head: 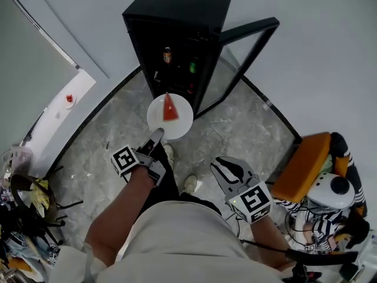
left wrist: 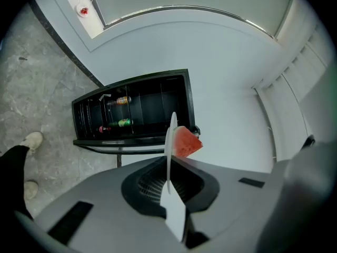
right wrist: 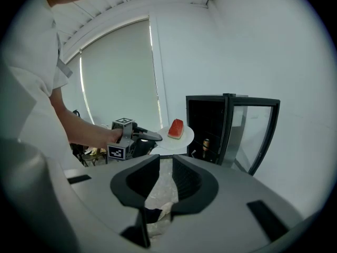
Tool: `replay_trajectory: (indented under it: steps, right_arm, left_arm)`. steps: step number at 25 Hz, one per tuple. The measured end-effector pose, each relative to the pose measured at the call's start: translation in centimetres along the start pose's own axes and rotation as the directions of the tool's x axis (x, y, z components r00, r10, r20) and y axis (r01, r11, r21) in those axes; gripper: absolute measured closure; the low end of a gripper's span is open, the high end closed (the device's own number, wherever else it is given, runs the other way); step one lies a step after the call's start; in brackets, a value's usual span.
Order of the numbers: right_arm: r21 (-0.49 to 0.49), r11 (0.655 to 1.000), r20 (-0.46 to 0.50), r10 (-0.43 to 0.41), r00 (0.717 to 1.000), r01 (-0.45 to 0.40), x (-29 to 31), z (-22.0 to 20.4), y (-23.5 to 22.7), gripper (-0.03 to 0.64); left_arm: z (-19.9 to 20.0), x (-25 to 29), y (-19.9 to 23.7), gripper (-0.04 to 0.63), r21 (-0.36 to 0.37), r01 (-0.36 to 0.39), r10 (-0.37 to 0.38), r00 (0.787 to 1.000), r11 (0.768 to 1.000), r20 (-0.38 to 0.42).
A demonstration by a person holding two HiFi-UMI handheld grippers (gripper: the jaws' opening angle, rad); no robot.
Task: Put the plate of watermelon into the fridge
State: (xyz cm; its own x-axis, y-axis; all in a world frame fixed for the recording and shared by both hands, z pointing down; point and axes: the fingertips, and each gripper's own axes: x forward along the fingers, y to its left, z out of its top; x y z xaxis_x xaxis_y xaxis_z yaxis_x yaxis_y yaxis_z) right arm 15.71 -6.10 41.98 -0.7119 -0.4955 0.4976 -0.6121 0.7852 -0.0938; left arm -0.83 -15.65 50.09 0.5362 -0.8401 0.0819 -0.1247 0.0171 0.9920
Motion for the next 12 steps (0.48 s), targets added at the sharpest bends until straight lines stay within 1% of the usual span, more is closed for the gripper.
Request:
replay_trajectory:
  steps: [5, 12]
  right_arm:
    - [-0.004, 1.000, -0.021, 0.007, 1.000, -0.007, 2.9, 1.9, -3.1, 0.532]
    - [0.005, 1.000, -0.047, -0.003, 0.999, 0.004, 7.2, 5.3, -6.8, 0.532]
  left_arm:
    - [4.8, 4.6, 2.8, 0.574, 0.013, -0.043, 0.042, 0.999, 0.999, 0.034]
    - [11.1, 12.1, 6.2, 0.574, -0.001, -0.054, 0.054, 0.998, 0.999, 0.046]
